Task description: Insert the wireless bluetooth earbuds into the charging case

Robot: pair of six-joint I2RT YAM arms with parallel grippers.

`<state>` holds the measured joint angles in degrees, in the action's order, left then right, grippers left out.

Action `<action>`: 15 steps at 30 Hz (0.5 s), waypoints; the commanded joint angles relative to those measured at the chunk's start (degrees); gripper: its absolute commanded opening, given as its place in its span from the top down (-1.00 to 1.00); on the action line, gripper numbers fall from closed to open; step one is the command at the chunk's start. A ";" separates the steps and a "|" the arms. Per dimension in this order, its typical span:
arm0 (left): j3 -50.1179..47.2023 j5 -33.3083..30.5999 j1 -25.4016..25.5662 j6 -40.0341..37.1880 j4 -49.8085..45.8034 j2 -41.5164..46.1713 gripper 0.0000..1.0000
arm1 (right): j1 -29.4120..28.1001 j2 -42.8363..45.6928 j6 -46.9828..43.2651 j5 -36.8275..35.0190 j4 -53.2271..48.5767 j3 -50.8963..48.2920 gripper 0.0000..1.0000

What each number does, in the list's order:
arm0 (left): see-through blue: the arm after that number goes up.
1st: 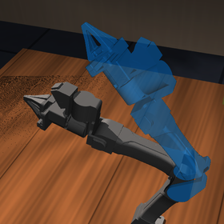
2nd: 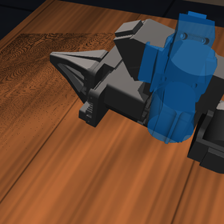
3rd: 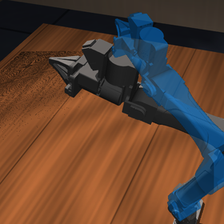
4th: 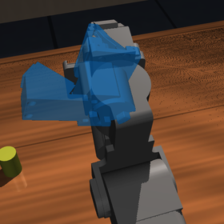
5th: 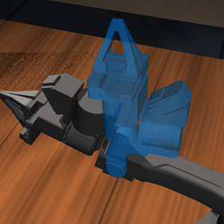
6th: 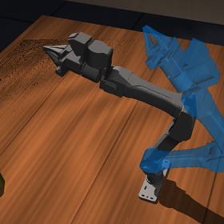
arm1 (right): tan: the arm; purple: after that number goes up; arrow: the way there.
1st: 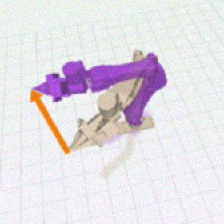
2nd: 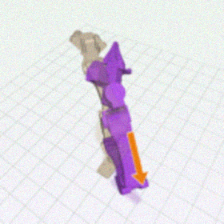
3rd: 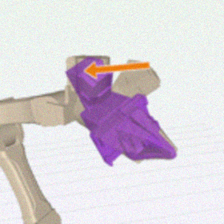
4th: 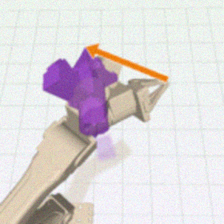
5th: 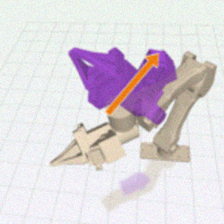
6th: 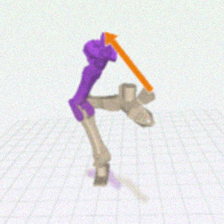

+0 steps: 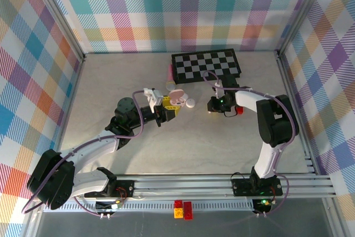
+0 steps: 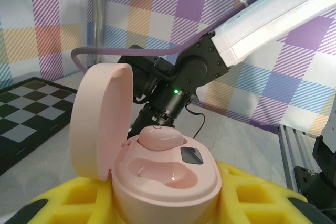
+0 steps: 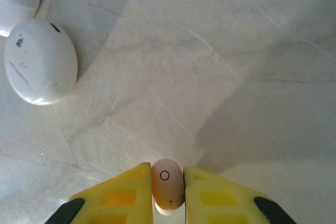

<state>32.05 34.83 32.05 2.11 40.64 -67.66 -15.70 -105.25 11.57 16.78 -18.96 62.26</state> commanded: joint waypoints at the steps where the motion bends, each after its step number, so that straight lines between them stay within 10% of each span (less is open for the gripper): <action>1: 0.55 -0.74 -0.68 -0.83 2.45 0.42 0.33 | -0.13 5.27 0.90 1.12 1.13 -2.18 0.64; 15: 3.01 -11.48 2.21 -8.04 2.70 -3.36 0.33 | -6.83 31.16 5.12 -5.06 -9.91 -2.96 0.63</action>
<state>32.88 26.98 33.54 -3.11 40.62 -70.00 -21.06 -77.82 14.83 13.63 -23.79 57.52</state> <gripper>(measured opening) 0.360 0.189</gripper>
